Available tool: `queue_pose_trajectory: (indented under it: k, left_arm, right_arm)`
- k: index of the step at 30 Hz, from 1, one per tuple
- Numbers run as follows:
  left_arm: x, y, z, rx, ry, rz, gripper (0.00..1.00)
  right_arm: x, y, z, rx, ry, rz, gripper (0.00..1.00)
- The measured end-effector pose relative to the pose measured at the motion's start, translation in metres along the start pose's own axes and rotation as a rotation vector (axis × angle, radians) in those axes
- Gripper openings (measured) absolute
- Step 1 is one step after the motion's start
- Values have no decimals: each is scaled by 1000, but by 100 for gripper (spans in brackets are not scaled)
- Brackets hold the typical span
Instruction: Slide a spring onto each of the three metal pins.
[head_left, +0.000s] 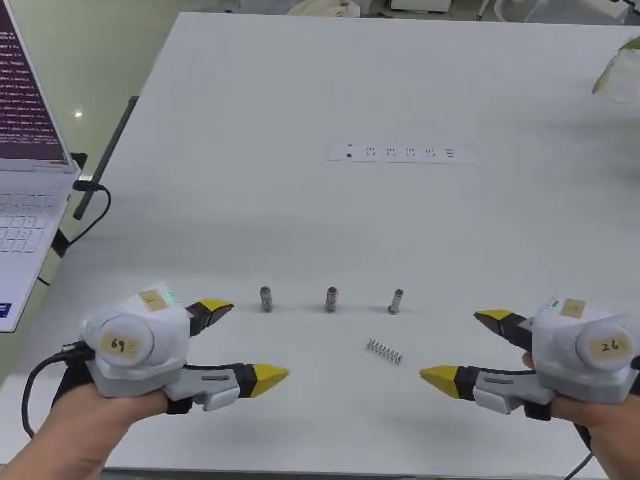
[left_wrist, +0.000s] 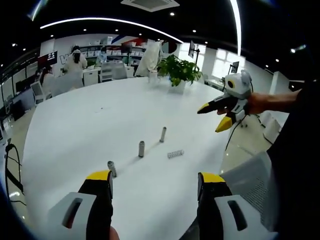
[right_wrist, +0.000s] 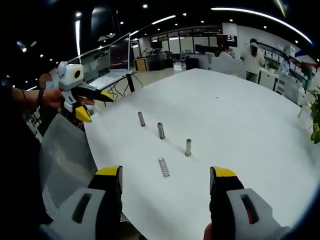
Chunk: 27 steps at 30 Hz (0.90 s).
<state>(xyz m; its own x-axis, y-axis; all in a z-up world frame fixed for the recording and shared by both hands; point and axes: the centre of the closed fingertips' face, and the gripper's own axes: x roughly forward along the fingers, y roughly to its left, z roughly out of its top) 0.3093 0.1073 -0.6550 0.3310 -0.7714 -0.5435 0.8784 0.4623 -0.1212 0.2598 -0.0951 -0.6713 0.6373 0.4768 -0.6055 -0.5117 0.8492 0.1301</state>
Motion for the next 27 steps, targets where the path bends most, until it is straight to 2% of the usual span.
queue_pose_trajectory:
  k: [9, 17, 27]
  left_arm:
    - [29, -14, 12, 93, 33, -83, 65]
    - [52, -28, 14, 184, 75, -156, 64]
    - [80, -40, 20, 253, 107, -230, 64]
  right_arm:
    - [-6, -1, 3, 7, -13, -8, 70]
    - [-9, 1, 4, 0, -10, -6, 70]
    - [-11, 5, 5, -2, -6, 1, 71]
